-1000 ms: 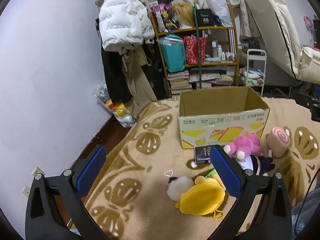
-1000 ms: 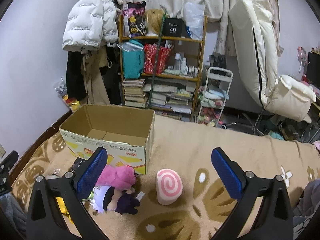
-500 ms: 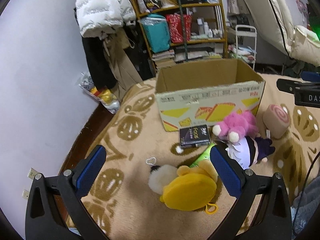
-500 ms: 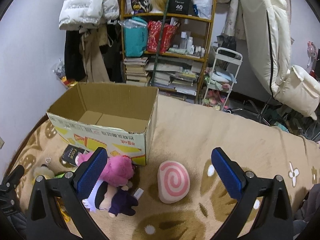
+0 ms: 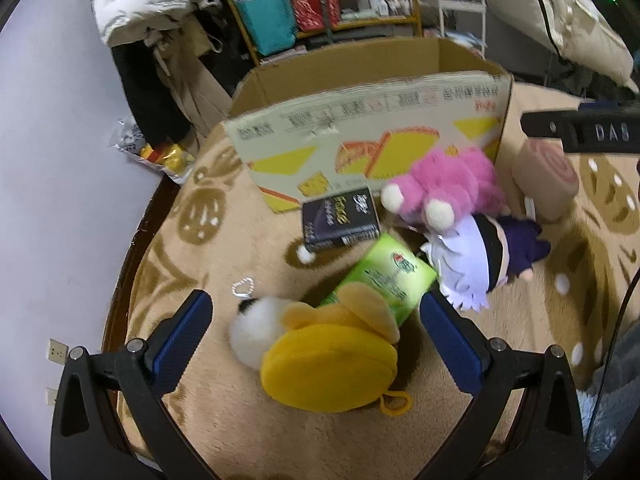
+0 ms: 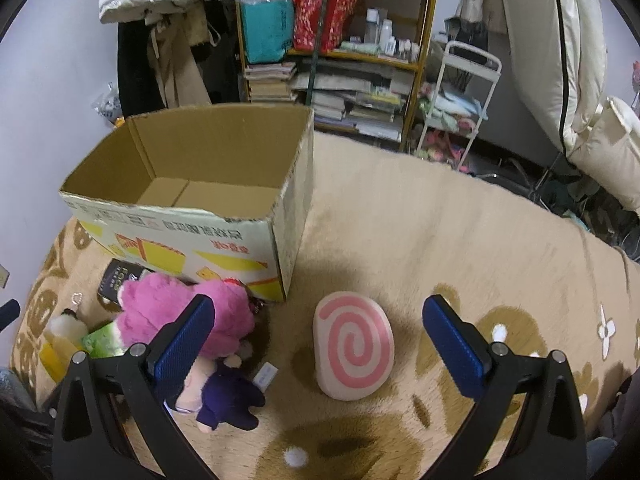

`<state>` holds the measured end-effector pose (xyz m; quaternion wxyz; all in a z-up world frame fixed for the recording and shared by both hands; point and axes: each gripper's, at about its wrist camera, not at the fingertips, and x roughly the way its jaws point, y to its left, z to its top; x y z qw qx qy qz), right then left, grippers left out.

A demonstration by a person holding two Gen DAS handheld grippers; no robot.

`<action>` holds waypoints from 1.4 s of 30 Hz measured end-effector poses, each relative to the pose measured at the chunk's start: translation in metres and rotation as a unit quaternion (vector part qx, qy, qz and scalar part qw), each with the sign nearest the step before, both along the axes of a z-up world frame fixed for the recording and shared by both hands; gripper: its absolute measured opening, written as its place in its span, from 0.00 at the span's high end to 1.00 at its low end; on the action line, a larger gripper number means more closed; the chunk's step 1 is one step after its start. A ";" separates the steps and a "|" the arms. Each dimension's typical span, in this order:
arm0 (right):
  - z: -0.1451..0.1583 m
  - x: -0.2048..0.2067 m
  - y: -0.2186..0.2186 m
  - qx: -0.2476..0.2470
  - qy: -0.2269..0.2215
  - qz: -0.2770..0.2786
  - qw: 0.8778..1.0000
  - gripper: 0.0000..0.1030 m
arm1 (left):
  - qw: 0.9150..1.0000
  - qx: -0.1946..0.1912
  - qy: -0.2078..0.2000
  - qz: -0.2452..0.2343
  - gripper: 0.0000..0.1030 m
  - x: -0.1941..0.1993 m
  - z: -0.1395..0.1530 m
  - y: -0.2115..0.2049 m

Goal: Organize soft objects
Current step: 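Lower the left gripper onto the yellow plush while the right gripper approaches the pink-swirl cushion, then close the left gripper on the yellow plush while the right gripper grasps the pink-swirl cushion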

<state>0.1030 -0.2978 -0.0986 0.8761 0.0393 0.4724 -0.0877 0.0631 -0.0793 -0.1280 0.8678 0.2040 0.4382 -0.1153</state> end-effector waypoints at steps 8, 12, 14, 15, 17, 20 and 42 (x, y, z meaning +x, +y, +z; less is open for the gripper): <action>-0.020 0.007 -0.010 0.011 0.038 -0.013 0.999 0.00 | 0.999 0.026 0.031 -0.019 0.01 -0.001 -0.020 -0.010; -0.028 0.009 -0.010 0.018 0.061 -0.015 0.998 0.00 | 0.998 0.033 0.048 -0.024 0.01 0.000 -0.028 -0.012; -0.031 0.008 -0.011 0.021 0.068 -0.012 0.997 0.00 | 0.997 0.039 0.055 -0.024 0.01 0.003 -0.033 -0.012; -0.032 0.008 -0.011 0.022 0.072 -0.010 0.997 0.00 | 0.997 0.042 0.057 -0.023 0.01 0.004 -0.035 -0.012; -0.034 0.008 -0.010 0.025 0.077 -0.007 0.997 0.04 | 0.997 0.044 0.060 -0.022 0.01 0.003 -0.037 -0.011; -0.037 0.007 -0.010 0.043 0.086 -0.004 0.995 0.11 | 0.997 0.047 0.055 -0.017 0.03 0.005 -0.037 -0.009; -0.042 0.004 -0.012 0.004 0.107 -0.012 0.994 0.52 | 0.997 0.007 0.071 -0.019 0.35 0.010 -0.026 0.002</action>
